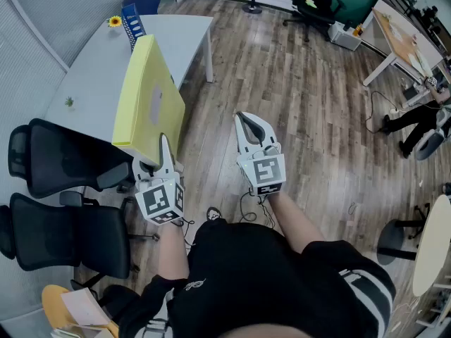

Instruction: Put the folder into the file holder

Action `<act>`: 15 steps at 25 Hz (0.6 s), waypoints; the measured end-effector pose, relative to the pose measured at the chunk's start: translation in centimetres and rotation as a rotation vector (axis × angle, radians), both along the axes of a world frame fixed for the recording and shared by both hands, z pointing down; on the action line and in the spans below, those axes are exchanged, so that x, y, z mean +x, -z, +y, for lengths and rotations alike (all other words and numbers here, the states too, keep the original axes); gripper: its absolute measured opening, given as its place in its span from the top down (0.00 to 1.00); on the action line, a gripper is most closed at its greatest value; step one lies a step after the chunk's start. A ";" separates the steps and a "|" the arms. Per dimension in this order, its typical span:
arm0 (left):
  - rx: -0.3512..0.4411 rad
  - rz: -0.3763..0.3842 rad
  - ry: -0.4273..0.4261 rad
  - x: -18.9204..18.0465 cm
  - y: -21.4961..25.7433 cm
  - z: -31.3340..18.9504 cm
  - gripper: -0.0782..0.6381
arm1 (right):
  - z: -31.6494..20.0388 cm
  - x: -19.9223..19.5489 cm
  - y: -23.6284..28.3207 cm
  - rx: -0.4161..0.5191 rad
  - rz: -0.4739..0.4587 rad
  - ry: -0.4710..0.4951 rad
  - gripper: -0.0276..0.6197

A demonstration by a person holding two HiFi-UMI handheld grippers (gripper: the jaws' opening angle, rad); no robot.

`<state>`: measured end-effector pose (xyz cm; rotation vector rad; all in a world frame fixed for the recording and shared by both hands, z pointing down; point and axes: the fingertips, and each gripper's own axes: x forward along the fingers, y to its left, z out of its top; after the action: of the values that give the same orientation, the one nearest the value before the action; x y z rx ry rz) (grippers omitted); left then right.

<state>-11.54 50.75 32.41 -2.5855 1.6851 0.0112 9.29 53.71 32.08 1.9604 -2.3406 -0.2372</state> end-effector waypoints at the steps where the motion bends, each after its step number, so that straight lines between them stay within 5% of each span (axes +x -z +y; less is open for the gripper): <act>1: 0.000 0.000 -0.006 -0.4 -0.1 -0.7 0.71 | -0.6 -0.4 0.1 -0.001 -0.010 -0.010 0.95; 7: -0.008 -0.015 -0.051 -2.4 -0.4 -3.8 0.71 | -3.0 -1.7 -0.7 -0.035 -0.051 -0.082 0.95; 15: -0.005 0.020 -0.060 -2.8 -1.1 -7.2 0.71 | -6.0 -2.0 -2.3 -0.048 -0.045 -0.060 0.95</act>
<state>-14.39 43.58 33.48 -2.6479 1.6151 0.0358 7.30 47.69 34.37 2.0306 -2.2877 -0.1332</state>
